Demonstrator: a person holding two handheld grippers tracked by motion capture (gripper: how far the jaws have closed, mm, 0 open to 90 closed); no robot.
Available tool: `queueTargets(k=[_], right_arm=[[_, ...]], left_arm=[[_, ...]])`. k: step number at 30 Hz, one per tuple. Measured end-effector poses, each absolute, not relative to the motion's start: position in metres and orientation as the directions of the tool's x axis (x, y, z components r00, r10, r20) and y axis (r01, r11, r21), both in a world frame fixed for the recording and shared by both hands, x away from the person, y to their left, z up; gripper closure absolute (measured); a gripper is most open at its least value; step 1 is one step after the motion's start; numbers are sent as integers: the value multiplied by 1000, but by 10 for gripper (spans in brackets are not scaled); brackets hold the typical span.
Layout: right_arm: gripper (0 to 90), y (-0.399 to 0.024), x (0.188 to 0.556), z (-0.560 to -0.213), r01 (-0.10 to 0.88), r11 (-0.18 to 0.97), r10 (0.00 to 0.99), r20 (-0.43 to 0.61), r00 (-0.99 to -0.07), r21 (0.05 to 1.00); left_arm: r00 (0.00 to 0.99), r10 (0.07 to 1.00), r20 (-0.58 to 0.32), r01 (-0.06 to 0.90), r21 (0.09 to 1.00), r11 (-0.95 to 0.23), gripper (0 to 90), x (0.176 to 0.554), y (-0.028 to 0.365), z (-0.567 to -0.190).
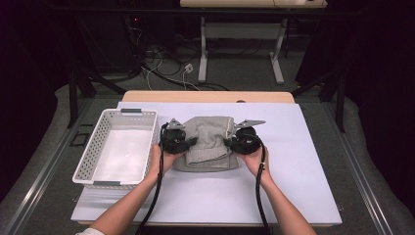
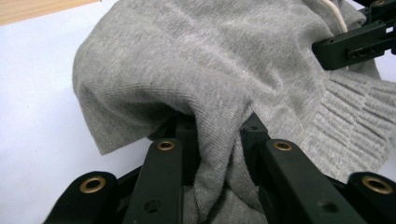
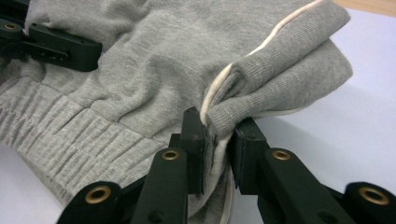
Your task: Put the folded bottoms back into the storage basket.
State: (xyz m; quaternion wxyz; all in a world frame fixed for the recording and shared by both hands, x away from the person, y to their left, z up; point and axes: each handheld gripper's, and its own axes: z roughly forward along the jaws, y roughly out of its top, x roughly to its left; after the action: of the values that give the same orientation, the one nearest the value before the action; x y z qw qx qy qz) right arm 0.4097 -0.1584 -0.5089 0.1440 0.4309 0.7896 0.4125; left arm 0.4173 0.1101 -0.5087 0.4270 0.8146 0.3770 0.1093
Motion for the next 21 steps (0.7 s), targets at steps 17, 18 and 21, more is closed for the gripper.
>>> queueTargets(k=[17,18,21], right_arm=[[771,-154,404,-498,531,351,786,65,-614,771],[771,-154,404,-497,531,353,785,65,-616,770],[771,-154,403,-494,525,353,783,63,-619,774]], left_arm=[[725,685,-78,485,764,-426,758,412,109,-498],[727,682,-77,483,764,-428,759,412,109,-497],[732,678,-67,476,762,-439,764,410,109,-493]])
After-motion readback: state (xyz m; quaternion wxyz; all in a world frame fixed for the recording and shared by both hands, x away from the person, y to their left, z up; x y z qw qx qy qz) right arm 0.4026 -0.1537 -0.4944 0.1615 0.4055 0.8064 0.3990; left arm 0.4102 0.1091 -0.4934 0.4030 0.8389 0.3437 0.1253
